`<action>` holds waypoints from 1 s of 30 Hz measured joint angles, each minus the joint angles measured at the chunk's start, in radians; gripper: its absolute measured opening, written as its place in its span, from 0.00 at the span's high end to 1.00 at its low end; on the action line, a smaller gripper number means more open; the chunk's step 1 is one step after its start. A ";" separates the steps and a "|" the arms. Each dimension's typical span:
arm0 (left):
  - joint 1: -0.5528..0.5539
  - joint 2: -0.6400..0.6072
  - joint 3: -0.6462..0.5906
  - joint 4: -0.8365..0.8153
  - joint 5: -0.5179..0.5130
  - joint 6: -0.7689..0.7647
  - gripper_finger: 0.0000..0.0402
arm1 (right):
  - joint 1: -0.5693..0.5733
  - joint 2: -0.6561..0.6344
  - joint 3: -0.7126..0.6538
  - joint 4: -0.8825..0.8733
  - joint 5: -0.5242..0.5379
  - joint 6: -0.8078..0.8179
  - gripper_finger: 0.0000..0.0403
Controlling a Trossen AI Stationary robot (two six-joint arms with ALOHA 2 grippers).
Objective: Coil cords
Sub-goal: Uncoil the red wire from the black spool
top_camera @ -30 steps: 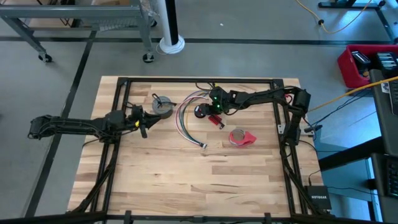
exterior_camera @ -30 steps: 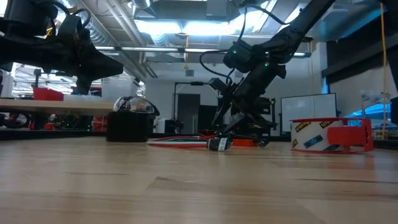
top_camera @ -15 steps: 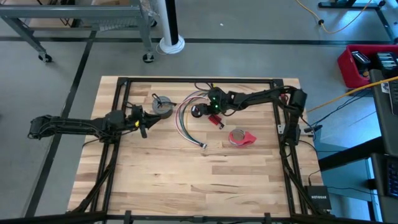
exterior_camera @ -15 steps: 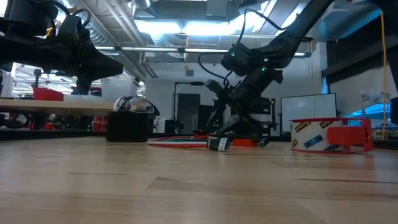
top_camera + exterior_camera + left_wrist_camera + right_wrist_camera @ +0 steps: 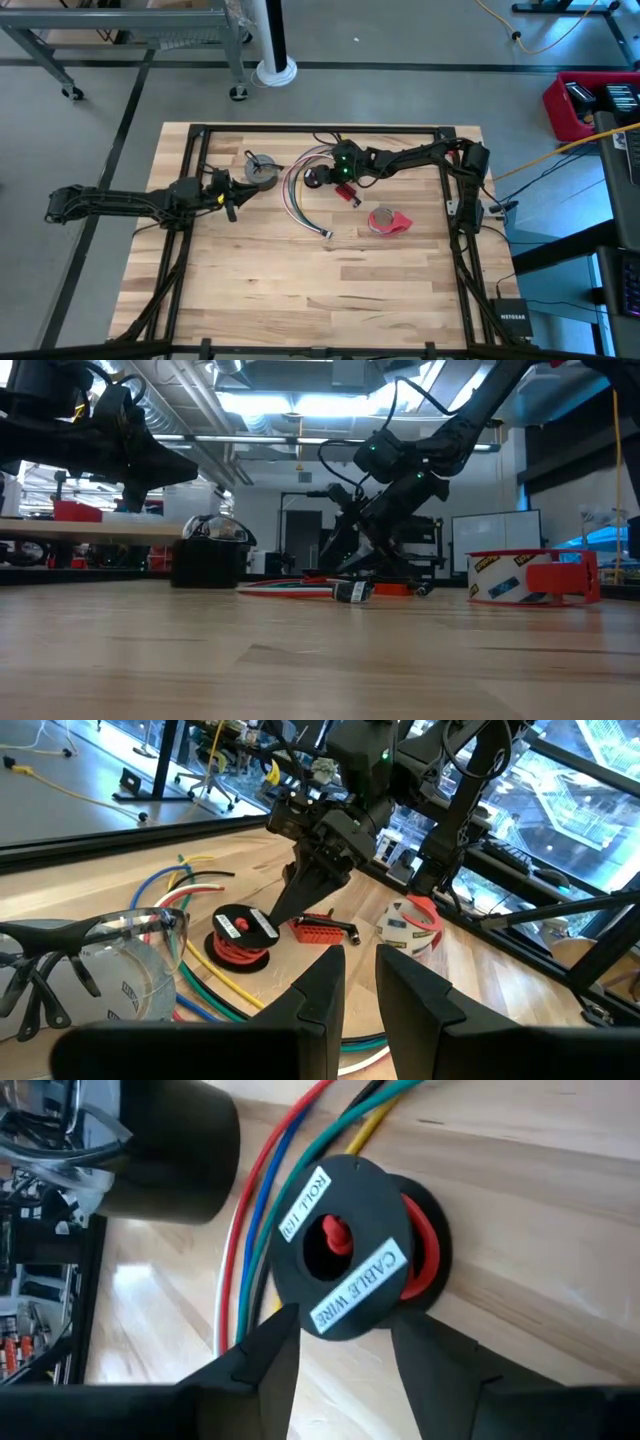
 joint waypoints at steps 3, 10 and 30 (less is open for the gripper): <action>0.000 0.000 0.000 0.000 0.000 0.000 0.87 | 0.000 0.000 0.000 0.001 0.010 0.001 0.61; 0.000 0.000 0.000 0.000 0.000 0.000 0.87 | 0.000 0.000 0.000 0.006 0.020 0.002 0.78; 0.000 0.000 0.000 0.000 0.000 0.000 0.87 | 0.000 0.000 0.000 0.007 -0.052 -0.005 0.99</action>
